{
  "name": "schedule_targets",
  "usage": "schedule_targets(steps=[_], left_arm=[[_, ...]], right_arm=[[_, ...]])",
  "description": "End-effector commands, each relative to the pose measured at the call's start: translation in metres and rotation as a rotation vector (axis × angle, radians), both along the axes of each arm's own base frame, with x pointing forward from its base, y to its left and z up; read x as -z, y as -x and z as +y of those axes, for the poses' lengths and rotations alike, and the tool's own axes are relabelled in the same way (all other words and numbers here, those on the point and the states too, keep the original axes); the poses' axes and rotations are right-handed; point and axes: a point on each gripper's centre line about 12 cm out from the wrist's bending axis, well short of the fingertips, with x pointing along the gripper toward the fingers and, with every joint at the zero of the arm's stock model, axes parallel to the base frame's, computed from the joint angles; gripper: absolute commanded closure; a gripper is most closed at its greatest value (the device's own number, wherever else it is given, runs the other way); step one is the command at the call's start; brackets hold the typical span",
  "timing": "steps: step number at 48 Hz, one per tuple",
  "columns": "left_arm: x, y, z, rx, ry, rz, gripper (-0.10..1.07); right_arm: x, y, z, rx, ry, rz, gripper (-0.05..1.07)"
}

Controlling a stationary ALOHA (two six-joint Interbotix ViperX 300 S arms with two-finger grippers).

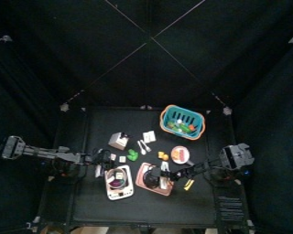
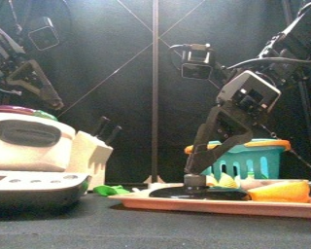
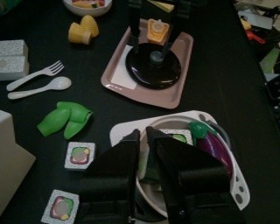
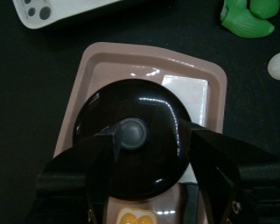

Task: Place pot lid grab pot lid

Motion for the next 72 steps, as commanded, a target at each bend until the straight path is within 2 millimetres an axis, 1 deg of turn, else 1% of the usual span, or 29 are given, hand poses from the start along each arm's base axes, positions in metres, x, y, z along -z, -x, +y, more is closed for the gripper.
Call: schedule_targets(steps=[1, 11, 19, 27, 37, 47, 52, 60, 65, 72], left_arm=[[-0.006, -0.003, 0.000, 0.000, -0.001, -0.021, 0.39], [-0.005, -0.003, 0.000, -0.002, -0.001, -0.020, 0.39], [-0.005, -0.003, 0.000, 0.000, -0.001, -0.020, 0.39], [-0.006, -0.003, 0.000, 0.000, -0.001, -0.021, 0.39], [-0.006, -0.003, 0.000, -0.003, 0.000, -0.021, 0.39], [-0.005, -0.003, 0.000, -0.002, 0.000, -0.020, 0.39], [-0.006, -0.003, 0.000, -0.002, -0.001, -0.023, 0.39], [-0.005, -0.003, 0.001, -0.003, -0.001, -0.020, 0.39], [-0.007, -0.004, 0.001, -0.006, -0.001, -0.026, 0.39], [-0.005, -0.003, 0.004, -0.014, -0.007, -0.022, 0.39]], right_arm=[[-0.023, -0.005, 0.003, -0.002, -0.017, -0.066, 0.14], [-0.037, -0.004, 0.002, 0.000, -0.022, -0.101, 0.14], [-0.040, -0.003, 0.002, -0.001, -0.029, -0.107, 0.12], [-0.027, -0.004, 0.010, -0.028, -0.034, -0.071, 0.10], [-0.012, -0.008, 0.010, -0.027, -0.024, -0.035, 0.10], [-0.005, -0.009, 0.009, -0.025, -0.022, -0.017, 0.11], [0.000, -0.006, 0.009, -0.026, -0.022, -0.003, 0.12], [-0.001, -0.007, 0.009, -0.028, -0.021, -0.004, 0.12], [-0.001, -0.007, 0.008, -0.024, -0.023, -0.004, 0.16], [0.000, -0.006, 0.004, -0.010, -0.026, -0.001, 0.26]])
